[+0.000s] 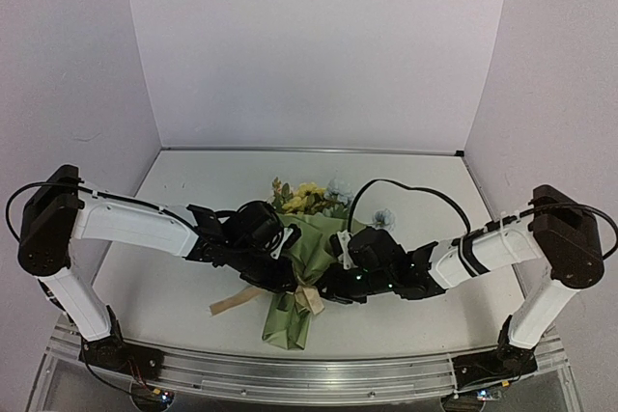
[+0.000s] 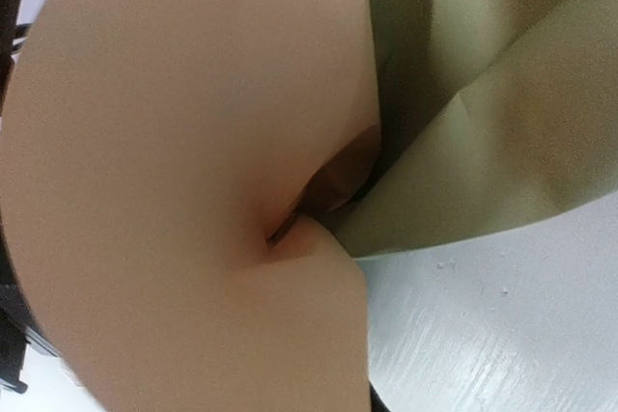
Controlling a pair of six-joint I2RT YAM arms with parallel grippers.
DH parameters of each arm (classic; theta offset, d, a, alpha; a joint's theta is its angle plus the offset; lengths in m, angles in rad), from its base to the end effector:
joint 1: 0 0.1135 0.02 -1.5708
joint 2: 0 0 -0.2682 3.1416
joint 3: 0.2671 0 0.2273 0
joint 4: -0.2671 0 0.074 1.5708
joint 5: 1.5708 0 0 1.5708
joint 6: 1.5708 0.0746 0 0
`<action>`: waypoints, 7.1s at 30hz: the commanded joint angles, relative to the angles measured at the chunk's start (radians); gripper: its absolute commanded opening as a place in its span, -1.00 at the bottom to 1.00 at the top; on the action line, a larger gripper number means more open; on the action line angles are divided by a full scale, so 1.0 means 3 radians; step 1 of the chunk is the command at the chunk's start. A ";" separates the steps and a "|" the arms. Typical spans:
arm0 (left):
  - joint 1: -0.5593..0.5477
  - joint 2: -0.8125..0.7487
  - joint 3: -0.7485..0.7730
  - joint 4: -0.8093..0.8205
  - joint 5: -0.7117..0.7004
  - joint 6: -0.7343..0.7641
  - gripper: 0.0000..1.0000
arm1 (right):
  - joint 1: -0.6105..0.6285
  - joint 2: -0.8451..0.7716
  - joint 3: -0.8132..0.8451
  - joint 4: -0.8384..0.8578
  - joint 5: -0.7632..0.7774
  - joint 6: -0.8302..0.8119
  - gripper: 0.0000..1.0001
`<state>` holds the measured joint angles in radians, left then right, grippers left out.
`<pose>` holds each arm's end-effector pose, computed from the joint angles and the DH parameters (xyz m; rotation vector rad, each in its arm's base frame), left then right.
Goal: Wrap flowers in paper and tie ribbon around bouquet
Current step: Tie the half-tied ribbon around the folded bouquet.
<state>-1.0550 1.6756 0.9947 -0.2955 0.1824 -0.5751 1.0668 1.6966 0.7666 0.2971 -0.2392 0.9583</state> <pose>0.1553 -0.3013 0.1667 0.7300 2.6589 -0.7872 0.1540 0.3158 0.1531 -0.2931 2.5360 1.2572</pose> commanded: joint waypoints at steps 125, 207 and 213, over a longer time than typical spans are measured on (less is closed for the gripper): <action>-0.0012 -0.0486 -0.0330 0.0163 -0.1028 -0.0732 -1.00 | 0.0381 -0.0720 0.0237 -0.2384 0.2060 -0.0146 -1.00; -0.0092 -0.0224 -0.0145 0.0449 -0.0852 -0.0737 -0.99 | 0.0495 -0.0151 0.1178 -0.2154 0.0860 -0.1022 0.03; -0.0093 -0.0228 -0.0170 0.0467 -0.0829 -0.0758 -1.00 | 0.0500 -0.0211 0.1026 -0.2124 0.0859 -0.0970 0.15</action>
<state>-1.0809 1.6096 0.9329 -0.1818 -0.0748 -0.7919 1.2079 1.6539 1.1049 -0.3564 0.0134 0.6549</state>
